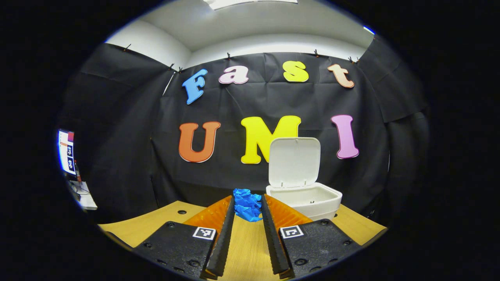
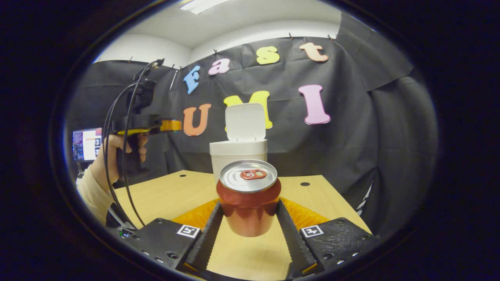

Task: Press the lid of the desktop garbage bin to open it, pick up the crumpled paper on the desktop and throw it into the bin, then pick up the pop can on the desktop and drop it into the bin, and finally close the garbage bin lid.

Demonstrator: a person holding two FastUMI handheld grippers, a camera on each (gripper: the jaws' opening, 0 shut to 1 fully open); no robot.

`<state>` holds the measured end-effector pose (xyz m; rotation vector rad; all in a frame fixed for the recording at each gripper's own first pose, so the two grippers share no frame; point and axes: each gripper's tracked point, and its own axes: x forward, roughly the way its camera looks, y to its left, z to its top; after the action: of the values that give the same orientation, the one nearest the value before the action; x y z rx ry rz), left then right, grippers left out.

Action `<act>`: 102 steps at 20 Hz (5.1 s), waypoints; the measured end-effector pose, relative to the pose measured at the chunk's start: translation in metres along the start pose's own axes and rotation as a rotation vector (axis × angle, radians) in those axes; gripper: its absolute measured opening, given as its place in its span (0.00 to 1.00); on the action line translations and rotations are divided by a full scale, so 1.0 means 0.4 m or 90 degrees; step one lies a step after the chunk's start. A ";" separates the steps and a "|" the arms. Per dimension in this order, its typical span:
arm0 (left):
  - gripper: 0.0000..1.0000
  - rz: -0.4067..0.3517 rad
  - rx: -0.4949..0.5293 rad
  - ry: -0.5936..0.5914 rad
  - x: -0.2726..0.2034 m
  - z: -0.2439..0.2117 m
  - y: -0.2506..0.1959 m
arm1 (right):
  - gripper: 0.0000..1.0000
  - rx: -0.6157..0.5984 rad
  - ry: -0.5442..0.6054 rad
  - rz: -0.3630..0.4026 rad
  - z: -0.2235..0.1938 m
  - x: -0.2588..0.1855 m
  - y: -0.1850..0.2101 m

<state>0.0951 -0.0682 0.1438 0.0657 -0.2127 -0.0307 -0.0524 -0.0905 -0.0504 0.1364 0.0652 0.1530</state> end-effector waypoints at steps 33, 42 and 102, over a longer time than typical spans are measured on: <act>0.85 -0.110 0.006 0.096 0.431 -0.102 -0.312 | 0.78 0.018 0.017 -0.012 -0.080 0.022 -0.082; 0.98 -0.115 0.027 0.087 0.261 -0.084 -0.227 | 0.78 0.011 0.000 -0.040 -0.033 -0.003 -0.097; 0.99 0.027 -0.071 0.145 -0.235 -0.460 0.284 | 0.74 -0.058 0.008 -0.140 0.470 0.833 0.149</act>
<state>0.0450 0.0602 -0.0476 -0.0469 0.0156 0.0072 0.2815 -0.0047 0.1257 0.0372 0.0845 -0.0621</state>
